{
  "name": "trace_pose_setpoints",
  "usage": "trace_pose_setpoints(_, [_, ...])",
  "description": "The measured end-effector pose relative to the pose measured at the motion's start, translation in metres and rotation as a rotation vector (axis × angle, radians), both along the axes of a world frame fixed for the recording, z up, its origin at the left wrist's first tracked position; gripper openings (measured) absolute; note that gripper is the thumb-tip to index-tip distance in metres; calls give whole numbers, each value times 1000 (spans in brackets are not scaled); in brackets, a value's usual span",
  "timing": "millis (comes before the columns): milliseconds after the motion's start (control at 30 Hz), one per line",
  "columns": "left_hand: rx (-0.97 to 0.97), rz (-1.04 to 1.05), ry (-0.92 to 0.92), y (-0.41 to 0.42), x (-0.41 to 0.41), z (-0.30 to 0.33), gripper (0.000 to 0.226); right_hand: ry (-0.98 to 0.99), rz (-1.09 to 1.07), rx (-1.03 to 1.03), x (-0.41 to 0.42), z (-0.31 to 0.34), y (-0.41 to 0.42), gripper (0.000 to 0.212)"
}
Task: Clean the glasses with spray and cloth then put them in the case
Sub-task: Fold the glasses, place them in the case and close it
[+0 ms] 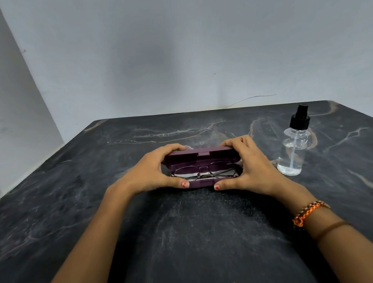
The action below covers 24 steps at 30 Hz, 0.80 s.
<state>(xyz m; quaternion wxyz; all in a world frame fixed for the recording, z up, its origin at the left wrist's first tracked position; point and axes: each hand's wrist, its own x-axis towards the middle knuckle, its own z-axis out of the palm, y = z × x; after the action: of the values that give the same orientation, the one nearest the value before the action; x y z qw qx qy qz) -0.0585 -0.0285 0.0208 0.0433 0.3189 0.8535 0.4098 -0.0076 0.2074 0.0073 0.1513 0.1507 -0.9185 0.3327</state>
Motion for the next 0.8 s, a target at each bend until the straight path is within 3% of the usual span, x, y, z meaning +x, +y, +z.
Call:
trace_pose_setpoints(267, [-217, 11, 297, 15, 2, -10, 71, 119, -6, 115, -3, -7, -9, 46])
trace_pose_setpoints(533, [-291, 24, 298, 17, 1, -13, 69, 55, 37, 196, -5, -8, -8, 63])
trace_pose_setpoints(800, [-327, 28, 335, 18, 2, -13, 65, 102, 16, 203, -5, -7, -8, 57])
